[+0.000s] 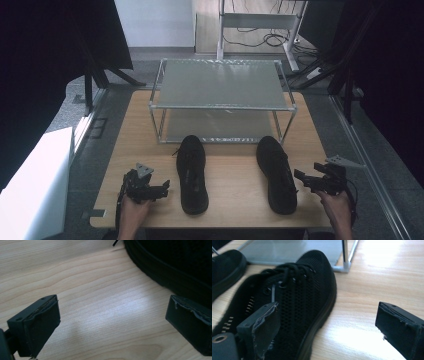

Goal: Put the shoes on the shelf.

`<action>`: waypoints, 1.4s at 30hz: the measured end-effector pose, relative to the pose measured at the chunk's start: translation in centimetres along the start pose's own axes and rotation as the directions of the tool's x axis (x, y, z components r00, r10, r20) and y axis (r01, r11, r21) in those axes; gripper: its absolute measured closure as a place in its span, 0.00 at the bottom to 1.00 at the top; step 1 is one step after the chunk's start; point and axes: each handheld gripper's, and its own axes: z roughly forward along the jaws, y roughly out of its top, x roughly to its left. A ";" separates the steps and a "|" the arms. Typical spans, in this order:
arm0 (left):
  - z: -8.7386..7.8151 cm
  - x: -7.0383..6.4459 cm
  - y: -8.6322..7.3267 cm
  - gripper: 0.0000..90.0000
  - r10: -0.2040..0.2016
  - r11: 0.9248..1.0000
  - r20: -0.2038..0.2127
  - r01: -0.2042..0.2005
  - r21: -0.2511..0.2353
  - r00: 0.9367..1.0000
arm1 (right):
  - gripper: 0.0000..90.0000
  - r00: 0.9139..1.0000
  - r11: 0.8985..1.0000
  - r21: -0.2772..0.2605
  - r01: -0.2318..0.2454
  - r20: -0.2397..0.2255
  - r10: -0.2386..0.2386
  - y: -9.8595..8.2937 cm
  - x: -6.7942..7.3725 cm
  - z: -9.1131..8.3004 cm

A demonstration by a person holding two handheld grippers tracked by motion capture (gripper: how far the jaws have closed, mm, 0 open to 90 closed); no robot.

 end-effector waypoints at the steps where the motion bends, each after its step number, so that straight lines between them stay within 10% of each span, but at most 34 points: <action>1: -0.2 -0.1 0.0 0.00 -0.006 1.000 0.006 0.006 -0.003 1.000 | 0.06 1.000 1.000 -0.002 0.013 -0.010 -0.013 0.1 0.3 -0.1; 14: -1.8 -2.6 2.2 0.00 -0.035 0.991 0.099 0.048 -0.129 0.994 | 0.05 0.994 0.999 -0.040 -0.013 -0.106 0.009 0.5 2.1 0.3; 22: -0.4 -4.5 3.3 0.00 -0.050 0.990 0.161 0.070 -0.122 0.986 | 0.05 0.990 1.000 -0.001 -0.020 -0.137 0.020 0.0 2.3 1.8; 30: 1.0 -5.5 4.3 0.00 -0.077 0.989 0.221 0.103 -0.109 0.972 | 0.12 0.994 0.999 0.041 -0.011 -0.111 0.015 -0.2 1.7 3.3; 38: 2.7 -5.7 4.6 0.00 -0.091 0.994 0.201 0.101 -0.039 0.975 | 0.25 0.996 0.997 0.077 0.028 -0.087 -0.021 -0.3 2.6 5.4; 42: 3.7 -6.0 4.4 0.09 -0.097 0.995 0.205 0.103 -0.019 0.974 | 0.41 0.998 0.995 0.077 0.064 0.002 -0.065 -0.2 3.2 5.7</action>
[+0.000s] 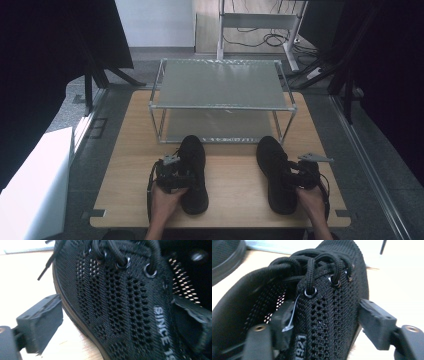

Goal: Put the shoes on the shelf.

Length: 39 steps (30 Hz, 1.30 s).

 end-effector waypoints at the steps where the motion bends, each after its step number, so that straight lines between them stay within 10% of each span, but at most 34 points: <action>1: 0.1 -0.1 0.0 0.13 0.004 1.000 -0.009 -0.004 0.001 1.000 | 0.45 1.000 1.000 0.001 0.007 0.016 -0.007 0.0 0.1 0.0; 8: -0.5 -0.3 0.1 0.45 0.039 0.999 -0.100 -0.041 -0.019 0.994 | 0.75 0.998 0.999 -0.039 -0.014 0.068 0.016 -0.2 -0.1 -0.4; 15: -1.0 0.3 0.1 0.76 0.054 0.997 -0.117 -0.061 -0.057 0.992 | 0.80 0.993 0.993 -0.062 -0.101 0.050 0.104 -0.3 -0.4 -0.6; 23: -1.6 1.5 0.0 0.88 0.001 0.996 -0.083 -0.009 -0.089 0.997 | 0.82 0.989 0.988 -0.053 -0.146 0.001 0.147 -0.4 -0.4 -0.8; 32: -2.5 2.7 0.0 0.89 -0.101 0.986 0.055 0.107 -0.131 0.993 | 0.82 0.950 0.957 -0.058 -0.286 -0.149 0.275 -0.4 -0.5 -1.2; 39: -3.6 2.1 1.0 0.89 -0.123 0.974 0.127 0.144 -0.177 0.984 | 0.82 0.903 0.922 -0.101 -0.373 -0.268 0.336 0.3 0.4 -1.6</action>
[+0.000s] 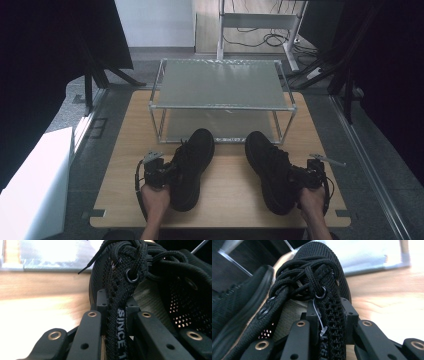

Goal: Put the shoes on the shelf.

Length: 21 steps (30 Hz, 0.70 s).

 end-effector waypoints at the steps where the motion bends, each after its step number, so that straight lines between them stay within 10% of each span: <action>1: -0.1 -0.1 0.2 0.89 -0.005 1.000 0.005 0.005 -0.006 1.000 | 0.82 0.999 1.000 -0.015 -0.018 -0.030 0.018 0.1 0.5 0.0; 21: -2.5 -2.5 1.7 0.88 -0.077 0.991 0.155 0.092 -0.092 0.985 | 0.82 0.979 0.997 -0.051 -0.063 -0.196 0.052 1.7 4.1 -0.1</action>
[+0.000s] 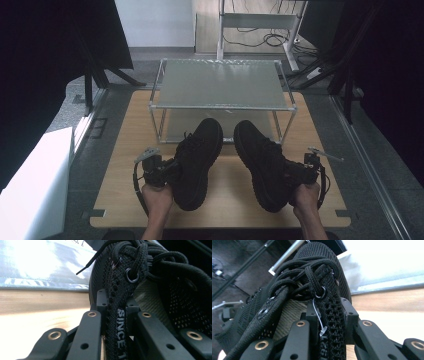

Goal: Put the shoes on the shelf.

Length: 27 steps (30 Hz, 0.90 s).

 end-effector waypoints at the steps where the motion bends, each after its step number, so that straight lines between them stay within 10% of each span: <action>1: -0.1 -0.1 0.0 0.88 -0.004 1.000 0.002 0.004 -0.003 1.000 | 0.82 1.000 1.000 -0.009 -0.005 -0.015 0.005 0.2 0.4 -0.1; 27: -1.2 -2.6 4.5 0.88 -0.023 0.992 0.010 0.024 -0.122 1.000 | 0.81 0.999 0.996 -0.075 -0.049 -0.022 0.048 4.9 5.0 1.5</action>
